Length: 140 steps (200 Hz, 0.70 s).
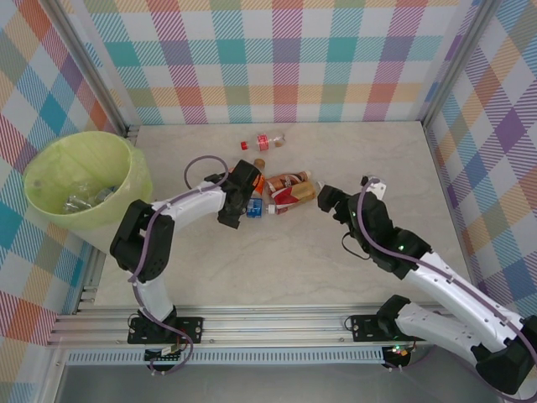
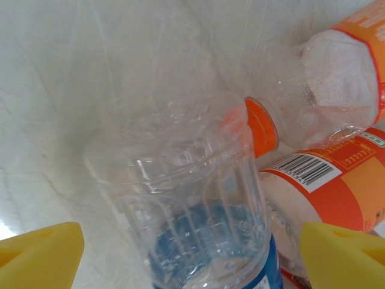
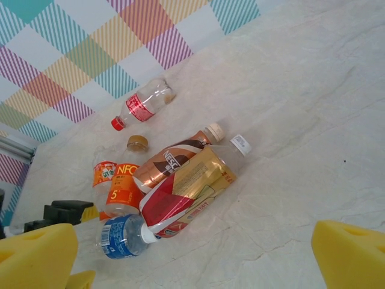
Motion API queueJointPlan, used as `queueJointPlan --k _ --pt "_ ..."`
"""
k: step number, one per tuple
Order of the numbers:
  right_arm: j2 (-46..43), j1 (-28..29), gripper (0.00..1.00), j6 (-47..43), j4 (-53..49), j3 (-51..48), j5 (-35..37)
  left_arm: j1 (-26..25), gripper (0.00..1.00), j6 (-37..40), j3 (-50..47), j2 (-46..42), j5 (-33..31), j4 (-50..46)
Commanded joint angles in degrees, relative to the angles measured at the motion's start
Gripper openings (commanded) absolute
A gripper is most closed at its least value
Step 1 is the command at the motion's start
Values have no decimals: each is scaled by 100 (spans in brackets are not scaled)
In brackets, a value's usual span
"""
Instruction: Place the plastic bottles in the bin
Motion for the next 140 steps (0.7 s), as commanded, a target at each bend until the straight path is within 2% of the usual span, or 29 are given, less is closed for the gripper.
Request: queueJointPlan --k 1,45,62,95,123,140 --pt "-305 -23 100 268 -214 -128 184 30 88 -251 219 349 199 -159" --pt "-958 -23 99 349 -259 -407 305 59 73 -304 -222 420 91 163" --pt "-1078 -23 99 369 -209 -524 342 67 68 -85 -369 434 56 488" --pt "-1000 -18 100 314 -164 -495 271 76 58 936 -833 197 -207 1090" --pt "-827 -25 100 188 -86 -431 176 81 51 2111 -1745 -476 -434 2302" --pt "-710 -23 100 -41 169 -439 -18 113 47 2616 -2087 -874 -520 2323"
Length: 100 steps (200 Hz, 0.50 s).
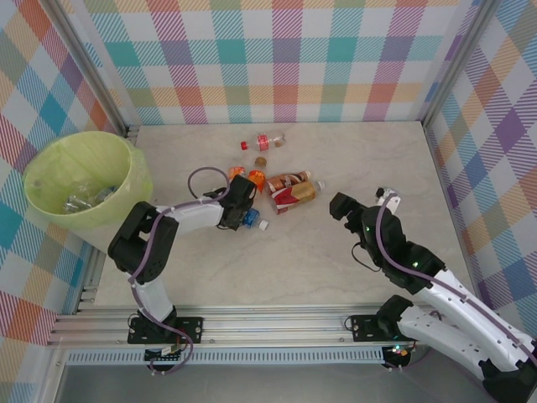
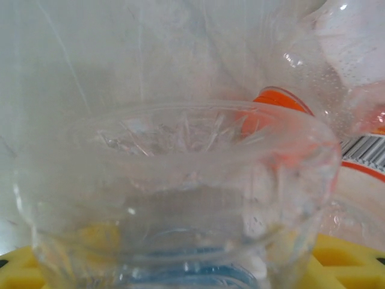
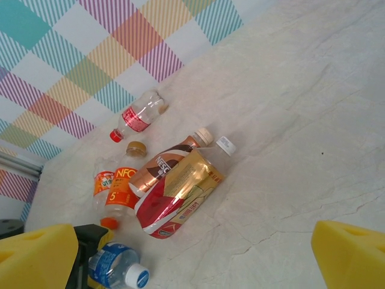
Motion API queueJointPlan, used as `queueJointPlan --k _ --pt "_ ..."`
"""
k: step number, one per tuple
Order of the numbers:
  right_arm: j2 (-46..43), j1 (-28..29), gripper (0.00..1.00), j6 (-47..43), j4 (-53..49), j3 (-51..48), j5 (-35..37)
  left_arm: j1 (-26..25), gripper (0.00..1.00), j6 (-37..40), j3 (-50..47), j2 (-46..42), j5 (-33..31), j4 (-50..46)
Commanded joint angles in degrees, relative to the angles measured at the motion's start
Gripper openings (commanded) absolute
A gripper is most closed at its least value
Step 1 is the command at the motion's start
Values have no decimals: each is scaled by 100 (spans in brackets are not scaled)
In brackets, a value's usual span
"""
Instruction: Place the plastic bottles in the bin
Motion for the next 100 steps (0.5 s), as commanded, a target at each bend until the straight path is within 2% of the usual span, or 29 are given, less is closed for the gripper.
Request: queueJointPlan --k 1,36,74,100 --pt "114 -23 100 -315 343 37 -209 84 47 1209 -506 -488 -361 379" --pt "386 -23 100 -1182 1726 -94 -1486 303 48 2152 -1491 -1301 568 1306" --pt "1226 -14 100 -1800 1963 396 -2569 344 48 2876 -1542 -2101 854 1064" --pt "1742 28 100 -1932 2283 581 -2997 351 48 3493 -1246 -2607 860 623"
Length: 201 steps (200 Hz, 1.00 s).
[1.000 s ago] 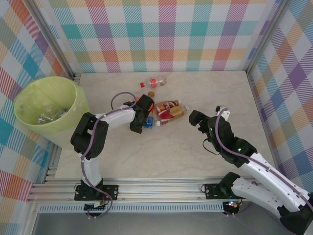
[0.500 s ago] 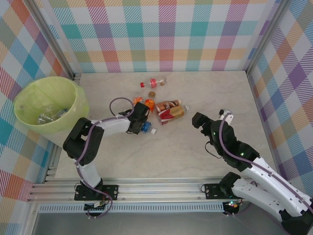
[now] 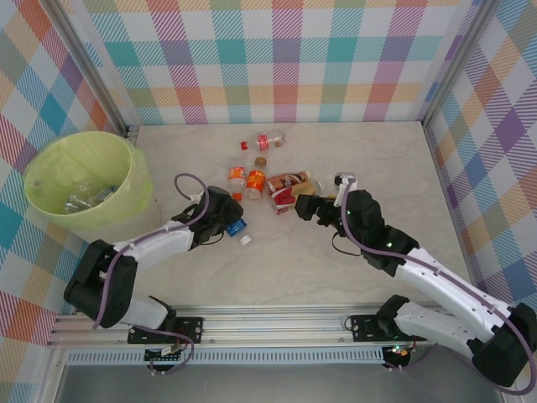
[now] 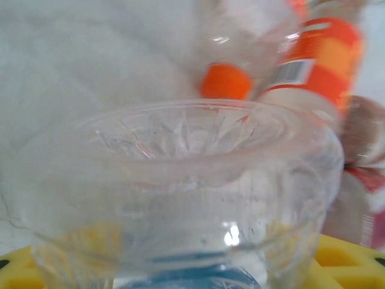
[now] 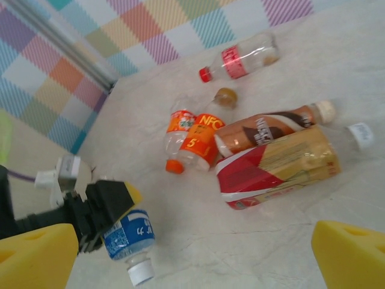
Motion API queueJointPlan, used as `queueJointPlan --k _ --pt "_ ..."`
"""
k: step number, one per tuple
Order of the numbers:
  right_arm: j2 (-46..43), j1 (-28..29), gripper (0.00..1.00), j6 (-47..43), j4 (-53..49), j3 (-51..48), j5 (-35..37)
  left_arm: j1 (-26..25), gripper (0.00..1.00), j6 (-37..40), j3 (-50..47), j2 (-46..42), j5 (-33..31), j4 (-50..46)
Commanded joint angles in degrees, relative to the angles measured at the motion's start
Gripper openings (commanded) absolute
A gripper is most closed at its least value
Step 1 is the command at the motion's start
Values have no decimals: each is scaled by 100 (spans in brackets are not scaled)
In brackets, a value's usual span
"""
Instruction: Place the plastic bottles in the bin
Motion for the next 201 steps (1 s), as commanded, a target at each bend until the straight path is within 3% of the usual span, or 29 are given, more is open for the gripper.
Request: queueJointPlan --k 1,34,91,127,163,201 --pt "315 27 100 -413 628 321 -748 47 48 892 321 -468 132 -223" --pt "689 111 100 -532 1146 431 -1010 112 47 1349 779 -863 171 -746" --pt "770 213 100 -676 1090 484 -848 240 46 2270 1986 -1335 116 -1849" --pt "665 221 100 -648 1227 346 -674 241 47 3037 3016 -1412 -929 -2462" --pt "561 217 100 -619 1274 294 -565 249 47 3611 3701 -1391 -1391 -2411" --pt "420 221 100 -603 1205 219 -465 282 47 4261 4396 -1178 -2617 -2545"
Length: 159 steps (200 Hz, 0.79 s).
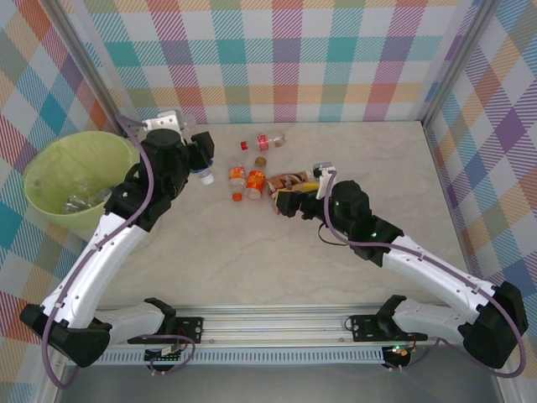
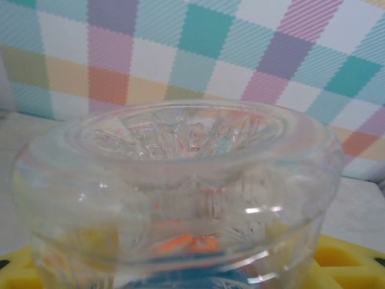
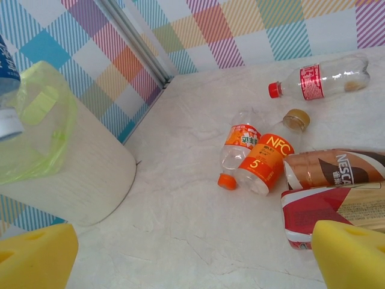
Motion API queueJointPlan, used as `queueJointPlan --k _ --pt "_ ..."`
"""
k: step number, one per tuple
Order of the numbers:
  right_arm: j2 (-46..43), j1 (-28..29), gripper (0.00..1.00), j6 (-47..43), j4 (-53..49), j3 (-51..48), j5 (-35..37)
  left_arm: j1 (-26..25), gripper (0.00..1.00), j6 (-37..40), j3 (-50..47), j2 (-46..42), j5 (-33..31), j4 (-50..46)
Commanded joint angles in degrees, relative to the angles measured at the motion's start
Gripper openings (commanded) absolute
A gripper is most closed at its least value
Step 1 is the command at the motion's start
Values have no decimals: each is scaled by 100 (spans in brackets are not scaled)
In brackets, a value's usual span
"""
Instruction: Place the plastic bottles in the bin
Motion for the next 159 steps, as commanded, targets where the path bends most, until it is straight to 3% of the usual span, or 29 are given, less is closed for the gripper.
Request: queueJointPlan --k 1,26,50,97,159 --pt "-194 33 100 -38 210 -84 158 84 47 677 501 113 -1026 -175" --pt "-301 29 100 -24 171 -159 280 314 47 929 747 96 -1500 -211" --pt "-355 32 100 -27 201 -211 336 950 47 898 821 51 -1519 -291" --pt "-356 33 100 -39 187 -141 299 2423 47 542 877 174 -1018 -595" --pt "-323 33 100 -20 188 -152 313 3866 47 -187 638 260 -168 -739"
